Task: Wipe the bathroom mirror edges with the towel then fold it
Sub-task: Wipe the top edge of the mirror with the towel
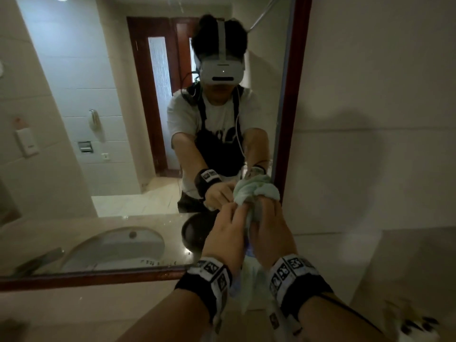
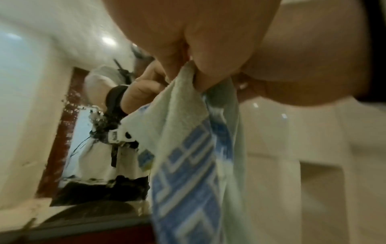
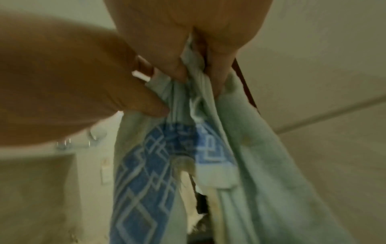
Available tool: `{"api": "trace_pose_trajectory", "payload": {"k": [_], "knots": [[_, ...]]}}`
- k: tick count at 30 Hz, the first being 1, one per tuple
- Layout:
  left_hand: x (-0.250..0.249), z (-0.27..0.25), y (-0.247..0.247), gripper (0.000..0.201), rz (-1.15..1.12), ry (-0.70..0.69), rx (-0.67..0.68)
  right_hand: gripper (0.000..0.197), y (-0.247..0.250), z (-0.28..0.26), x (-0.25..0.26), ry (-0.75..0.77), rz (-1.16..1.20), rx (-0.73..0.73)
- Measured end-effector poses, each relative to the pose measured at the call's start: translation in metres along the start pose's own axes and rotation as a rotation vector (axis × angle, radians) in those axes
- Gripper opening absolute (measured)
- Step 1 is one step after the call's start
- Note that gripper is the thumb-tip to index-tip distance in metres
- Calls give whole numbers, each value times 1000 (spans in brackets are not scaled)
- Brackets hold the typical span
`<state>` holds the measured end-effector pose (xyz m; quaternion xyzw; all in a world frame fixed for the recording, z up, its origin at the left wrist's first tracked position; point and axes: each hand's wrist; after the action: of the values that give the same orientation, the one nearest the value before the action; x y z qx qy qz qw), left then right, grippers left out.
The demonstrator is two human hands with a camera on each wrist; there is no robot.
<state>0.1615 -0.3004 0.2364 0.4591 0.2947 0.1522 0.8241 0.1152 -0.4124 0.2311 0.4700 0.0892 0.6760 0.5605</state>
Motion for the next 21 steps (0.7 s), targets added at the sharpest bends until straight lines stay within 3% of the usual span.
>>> {"api": "trace_pose_trajectory", "payload": {"k": [3,4,7,11,14,16,19,21], "knots": [[-7,5,23,20,-153,148,-192,45,23,2,12,-145,213,33],[-8,7,30,13,-228,214,-203,42,33,2,16,-184,258,55],[-11,15,47,26,-426,368,-132,32,65,6,35,-211,373,7],[-17,41,83,18,-580,371,-171,32,102,34,62,-121,422,-84],[-37,67,123,21,-887,321,-304,37,132,64,89,-24,514,-105],[-51,83,149,26,-1038,210,-370,37,151,88,107,52,659,-79],[-58,102,168,44,-1055,77,-421,29,165,121,117,64,758,-31],[-55,105,157,41,-955,46,-420,28,160,126,107,34,745,12]]}}
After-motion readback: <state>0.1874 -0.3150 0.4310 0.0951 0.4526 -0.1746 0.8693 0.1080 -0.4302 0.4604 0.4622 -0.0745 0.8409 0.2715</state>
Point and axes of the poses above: each hand's wrist, its own z-axis towards the middle knuckle, its own y-axis out of the back of the hand, x = y × z, and after that the axes turned 5 degrees about x, right-handed
